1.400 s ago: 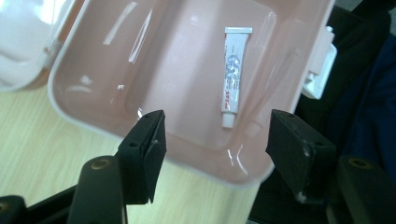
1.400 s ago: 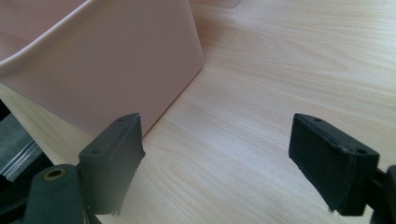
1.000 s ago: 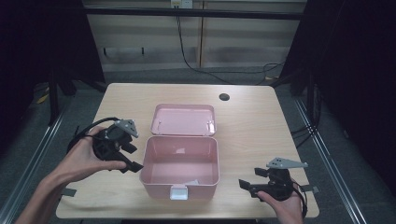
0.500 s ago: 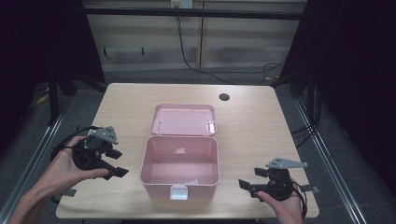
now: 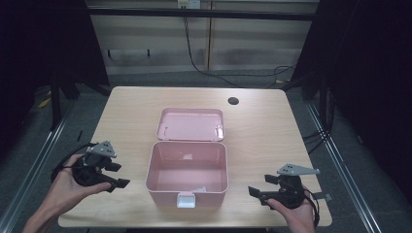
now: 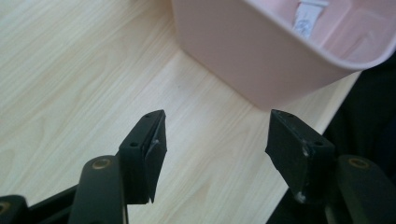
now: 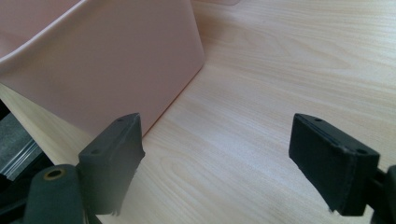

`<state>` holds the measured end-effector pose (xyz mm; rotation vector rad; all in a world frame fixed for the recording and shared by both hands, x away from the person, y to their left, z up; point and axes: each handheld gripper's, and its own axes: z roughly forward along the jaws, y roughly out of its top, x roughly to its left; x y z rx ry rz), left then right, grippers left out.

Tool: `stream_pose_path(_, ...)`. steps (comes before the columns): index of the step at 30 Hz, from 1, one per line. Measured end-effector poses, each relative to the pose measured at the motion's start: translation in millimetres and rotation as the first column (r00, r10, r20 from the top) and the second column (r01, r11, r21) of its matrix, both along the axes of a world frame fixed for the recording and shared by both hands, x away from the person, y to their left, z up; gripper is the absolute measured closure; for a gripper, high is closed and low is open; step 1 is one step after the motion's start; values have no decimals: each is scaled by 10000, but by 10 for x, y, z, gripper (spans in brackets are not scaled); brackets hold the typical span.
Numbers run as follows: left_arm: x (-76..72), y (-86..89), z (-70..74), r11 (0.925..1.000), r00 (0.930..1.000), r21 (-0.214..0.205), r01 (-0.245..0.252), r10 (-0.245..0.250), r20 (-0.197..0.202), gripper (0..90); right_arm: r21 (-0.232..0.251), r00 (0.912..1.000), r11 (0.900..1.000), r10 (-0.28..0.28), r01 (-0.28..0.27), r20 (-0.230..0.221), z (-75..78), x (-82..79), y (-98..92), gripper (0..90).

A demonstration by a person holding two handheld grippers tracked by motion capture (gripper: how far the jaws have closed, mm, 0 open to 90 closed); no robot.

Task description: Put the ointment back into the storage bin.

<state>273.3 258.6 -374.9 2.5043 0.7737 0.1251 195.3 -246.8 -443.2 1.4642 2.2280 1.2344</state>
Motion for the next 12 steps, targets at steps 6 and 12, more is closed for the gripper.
stream_pose_path(6, -22, 72, -265, 9982, 9984, -187, -564, 563, -61, 353, -15, 10000, 10000, -7, 7, 29, -2, 2, -5, 172)
stream_pose_path(12, -39, 117, -458, 9972, 9967, -5, -751, 750, -299, 351, -66, 10000, 10000, -56, 56, -2, -7, 10, -1, 171)
